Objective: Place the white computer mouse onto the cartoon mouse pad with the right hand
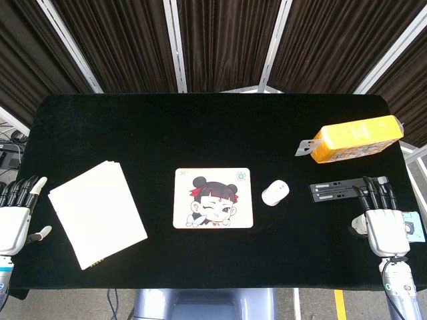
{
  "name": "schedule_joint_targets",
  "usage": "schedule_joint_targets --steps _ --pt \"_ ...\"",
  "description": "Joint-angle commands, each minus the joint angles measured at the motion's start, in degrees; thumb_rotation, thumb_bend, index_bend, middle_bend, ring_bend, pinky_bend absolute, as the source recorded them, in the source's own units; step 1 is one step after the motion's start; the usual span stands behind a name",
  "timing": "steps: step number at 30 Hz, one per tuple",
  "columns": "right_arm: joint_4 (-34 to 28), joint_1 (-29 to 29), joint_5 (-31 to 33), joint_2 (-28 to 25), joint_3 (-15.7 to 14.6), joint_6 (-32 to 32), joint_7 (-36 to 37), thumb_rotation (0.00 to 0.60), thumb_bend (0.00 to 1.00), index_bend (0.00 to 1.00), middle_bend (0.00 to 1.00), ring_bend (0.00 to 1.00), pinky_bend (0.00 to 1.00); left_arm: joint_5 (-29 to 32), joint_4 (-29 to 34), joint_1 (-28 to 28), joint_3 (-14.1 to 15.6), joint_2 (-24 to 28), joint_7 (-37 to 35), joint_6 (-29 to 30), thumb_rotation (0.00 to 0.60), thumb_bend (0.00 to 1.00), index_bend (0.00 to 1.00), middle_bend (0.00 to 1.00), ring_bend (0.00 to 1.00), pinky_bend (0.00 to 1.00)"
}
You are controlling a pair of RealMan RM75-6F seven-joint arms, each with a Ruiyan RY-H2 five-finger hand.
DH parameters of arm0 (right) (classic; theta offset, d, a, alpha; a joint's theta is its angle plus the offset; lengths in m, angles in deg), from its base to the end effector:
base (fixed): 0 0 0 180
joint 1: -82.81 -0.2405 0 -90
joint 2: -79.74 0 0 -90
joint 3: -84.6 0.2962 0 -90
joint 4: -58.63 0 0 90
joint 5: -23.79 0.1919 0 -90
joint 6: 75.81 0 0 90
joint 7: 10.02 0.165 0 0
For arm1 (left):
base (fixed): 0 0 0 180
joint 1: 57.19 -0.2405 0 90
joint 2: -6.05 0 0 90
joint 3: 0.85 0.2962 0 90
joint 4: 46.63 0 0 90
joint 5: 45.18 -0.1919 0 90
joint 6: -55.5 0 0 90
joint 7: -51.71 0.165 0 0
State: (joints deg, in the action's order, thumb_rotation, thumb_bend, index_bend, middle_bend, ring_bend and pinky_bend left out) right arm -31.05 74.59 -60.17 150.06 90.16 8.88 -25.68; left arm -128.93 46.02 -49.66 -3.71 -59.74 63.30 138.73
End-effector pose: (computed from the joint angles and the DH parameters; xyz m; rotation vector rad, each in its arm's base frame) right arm -0.3305 -0.2323 0.1673 1.4229 -0.7003 0.7954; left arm -0.3351 0.2191 0.1796 -1.4525 -0.7862 -0.7775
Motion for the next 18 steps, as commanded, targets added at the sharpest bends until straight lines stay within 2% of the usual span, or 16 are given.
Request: schedule_joint_targets --steps 1,18 --pt "-0.01 0.01 0.06 0.02 0.01 -0.04 0.02 0.6 0.05 0.11 0.0 0.0 0.0 0.09 0.02 0.01 -0.03 0.01 -0.06 -0.06 0.6 0.08 0.0 0.0 0.0 0.0" --pt "0.16 -0.31 -0.68 0.39 -0.33 -0.62 0.25 0.6 0.05 0.11 0.0 0.0 0.0 0.63 0.05 0.13 -0.09 0.08 -0.25 -0.58 0.6 0.08 0.0 0.0 0.0 0.0"
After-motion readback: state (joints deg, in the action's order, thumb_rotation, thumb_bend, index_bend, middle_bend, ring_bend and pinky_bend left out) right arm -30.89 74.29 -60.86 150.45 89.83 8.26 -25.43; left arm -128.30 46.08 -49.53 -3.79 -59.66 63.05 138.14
